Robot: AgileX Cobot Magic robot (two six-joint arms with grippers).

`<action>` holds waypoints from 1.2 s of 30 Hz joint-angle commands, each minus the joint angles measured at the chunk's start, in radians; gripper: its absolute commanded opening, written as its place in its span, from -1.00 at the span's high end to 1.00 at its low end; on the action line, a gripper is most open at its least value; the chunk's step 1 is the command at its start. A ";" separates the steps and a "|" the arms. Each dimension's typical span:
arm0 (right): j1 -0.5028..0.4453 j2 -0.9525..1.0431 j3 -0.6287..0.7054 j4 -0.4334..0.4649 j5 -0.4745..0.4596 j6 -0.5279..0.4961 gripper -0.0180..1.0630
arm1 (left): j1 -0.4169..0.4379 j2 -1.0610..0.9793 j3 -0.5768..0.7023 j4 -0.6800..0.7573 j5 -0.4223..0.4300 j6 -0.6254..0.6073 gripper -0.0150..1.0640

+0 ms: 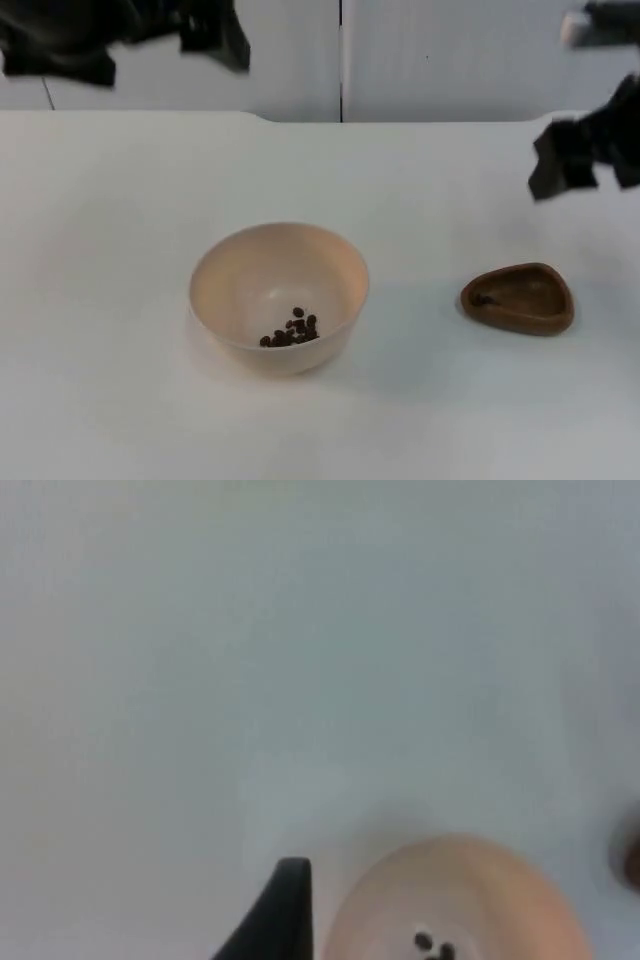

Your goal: Pick up the bowl with the left hand and pour the coffee beans from the cup into the bowl with the right hand.

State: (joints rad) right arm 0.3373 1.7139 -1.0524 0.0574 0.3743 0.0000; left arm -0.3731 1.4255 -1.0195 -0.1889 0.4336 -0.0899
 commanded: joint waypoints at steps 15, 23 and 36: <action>-0.003 -0.585 0.001 -0.003 0.201 -0.038 -0.43 | 0.002 -0.475 -0.003 0.026 0.089 0.043 -0.83; -0.003 -0.722 0.008 0.000 0.332 -0.038 -0.43 | 0.002 -0.558 -0.003 0.048 0.188 0.058 -0.83; -0.003 -1.015 0.299 0.000 0.307 -0.046 -0.43 | 0.002 -0.648 -0.001 0.042 0.321 0.103 -0.83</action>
State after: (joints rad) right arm 0.3373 0.7375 -0.7789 0.0574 0.6906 -0.0397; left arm -0.3731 0.7922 -1.0195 -0.1424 0.7405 0.0000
